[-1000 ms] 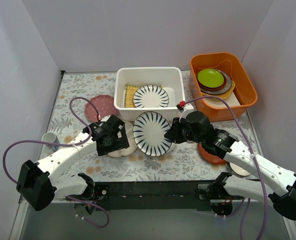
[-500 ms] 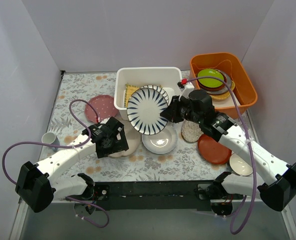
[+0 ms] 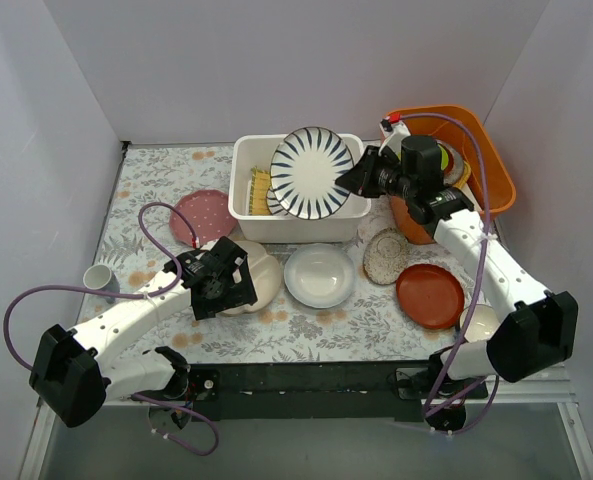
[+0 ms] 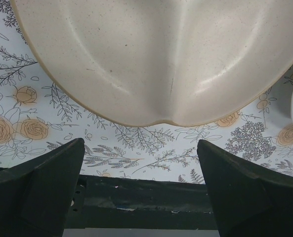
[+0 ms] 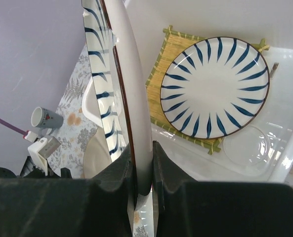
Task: Place the plates into the plastic bin on the countertop
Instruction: Place the plate in the plastic bin, then pick up the plate at the center of the board.
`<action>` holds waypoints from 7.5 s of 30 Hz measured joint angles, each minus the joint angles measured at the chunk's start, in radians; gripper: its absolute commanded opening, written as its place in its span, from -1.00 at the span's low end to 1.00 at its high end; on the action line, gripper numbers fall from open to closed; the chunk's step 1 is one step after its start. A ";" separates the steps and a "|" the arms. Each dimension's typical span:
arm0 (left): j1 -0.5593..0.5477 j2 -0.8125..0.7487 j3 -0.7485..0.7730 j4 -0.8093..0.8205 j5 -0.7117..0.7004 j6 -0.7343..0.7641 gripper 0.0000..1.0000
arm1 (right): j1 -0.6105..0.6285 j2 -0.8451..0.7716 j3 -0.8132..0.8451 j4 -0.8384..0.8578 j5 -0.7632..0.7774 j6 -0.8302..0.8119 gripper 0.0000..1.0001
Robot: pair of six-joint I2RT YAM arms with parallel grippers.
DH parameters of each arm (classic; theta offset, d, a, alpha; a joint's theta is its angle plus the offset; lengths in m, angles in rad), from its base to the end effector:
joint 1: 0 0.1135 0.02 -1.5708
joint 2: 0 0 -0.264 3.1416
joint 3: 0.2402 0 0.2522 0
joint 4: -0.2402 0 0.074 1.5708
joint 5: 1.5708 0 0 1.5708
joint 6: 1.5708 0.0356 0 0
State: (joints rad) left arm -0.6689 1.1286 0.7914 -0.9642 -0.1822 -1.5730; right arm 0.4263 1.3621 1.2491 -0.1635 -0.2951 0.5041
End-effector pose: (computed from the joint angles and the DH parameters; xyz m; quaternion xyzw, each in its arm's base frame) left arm 0.1507 -0.1109 0.2226 -0.4420 0.8824 -0.0812 0.1393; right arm 0.2866 0.1415 0.3743 -0.0579 0.7920 0.3724 0.4804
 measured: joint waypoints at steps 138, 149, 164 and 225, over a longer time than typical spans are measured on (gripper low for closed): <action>-0.037 0.041 0.079 0.353 0.299 0.126 0.96 | -0.038 -0.702 -0.638 -0.322 0.179 -0.065 0.96; -0.230 0.230 0.187 0.482 0.303 0.098 0.96 | -0.038 -0.779 -0.705 -0.414 0.166 -0.028 0.95; -0.251 0.309 0.248 0.503 0.268 0.069 0.96 | -0.038 -0.792 -0.834 -0.366 0.071 0.040 0.96; 0.896 0.541 0.230 0.493 0.544 0.211 0.21 | -0.038 -0.725 -0.910 -0.172 -0.065 0.111 0.96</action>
State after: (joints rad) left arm 0.2272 1.6691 1.0210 -0.4713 0.3622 -1.3621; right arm 0.3882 0.6373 0.3389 -0.3359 -0.3603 0.6151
